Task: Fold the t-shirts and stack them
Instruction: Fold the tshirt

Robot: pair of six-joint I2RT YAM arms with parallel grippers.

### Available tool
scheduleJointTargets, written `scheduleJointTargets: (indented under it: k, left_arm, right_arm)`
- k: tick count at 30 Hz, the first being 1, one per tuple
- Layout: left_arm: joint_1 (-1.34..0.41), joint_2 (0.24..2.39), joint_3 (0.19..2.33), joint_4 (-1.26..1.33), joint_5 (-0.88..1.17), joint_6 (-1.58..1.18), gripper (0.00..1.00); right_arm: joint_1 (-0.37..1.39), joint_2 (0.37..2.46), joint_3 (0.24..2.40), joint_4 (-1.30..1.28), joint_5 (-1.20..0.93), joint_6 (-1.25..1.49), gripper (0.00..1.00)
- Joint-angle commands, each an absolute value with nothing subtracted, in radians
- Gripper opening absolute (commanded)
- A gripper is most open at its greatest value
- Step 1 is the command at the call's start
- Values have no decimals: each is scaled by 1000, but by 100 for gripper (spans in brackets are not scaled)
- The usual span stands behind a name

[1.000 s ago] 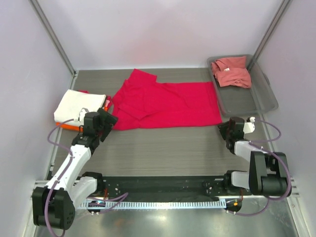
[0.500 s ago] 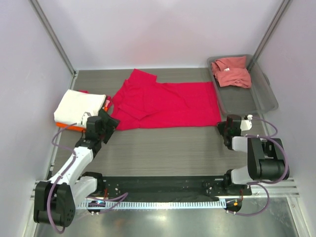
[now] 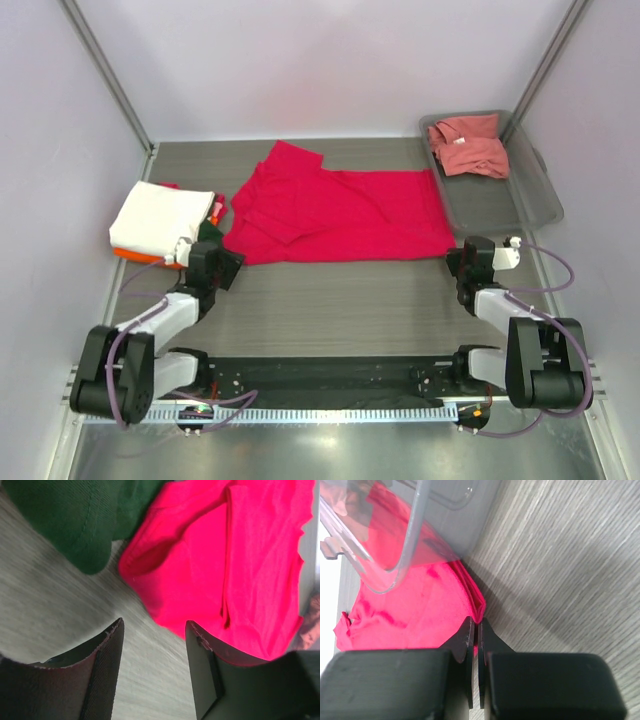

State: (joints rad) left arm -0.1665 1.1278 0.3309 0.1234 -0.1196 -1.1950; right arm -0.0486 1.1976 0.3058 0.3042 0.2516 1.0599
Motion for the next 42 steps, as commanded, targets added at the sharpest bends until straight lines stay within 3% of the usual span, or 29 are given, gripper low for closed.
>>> scheduleJointTargets:
  k: [1,8,10,15,17,18,20,32,42]
  left_arm:
    - [-193,1213,339,284,-199,-1233,53]
    - [-206,1345,373,356,-259,-1239,49]
    - [-206,1351,371,353,-288,-1239,39]
    - [-206,1319,376,258,-353,-1255,34]
    - [-206,1306,371,255,-364,-1253,24]
    - [-206,1305,376,252,-370,-1247,11]
    - [-206,1308,390,238,-371,-1235,0]
    - [-202,1091,653,-233,-420,-1151,0]
    - [-202,1014,705,-475,-402,-1147,0]
  right_arm:
    - [-48,1201,304,311,282,1051,1]
    - [-48,1193,308,314,272,1040,1]
    - [-48,1190,310,314,272,1038,1]
    - [-48,1189,311,305,273,1034,1]
    - [-48,1189,313,304,273,1032,1]
    - [-48,1187,313,302,270,1032,1]
    - [-48,1183,316,299,270,1028,1]
    - [-43,1074,503,-95,284,1002,1]
    - [-41,976,581,-382,281,1023,1]
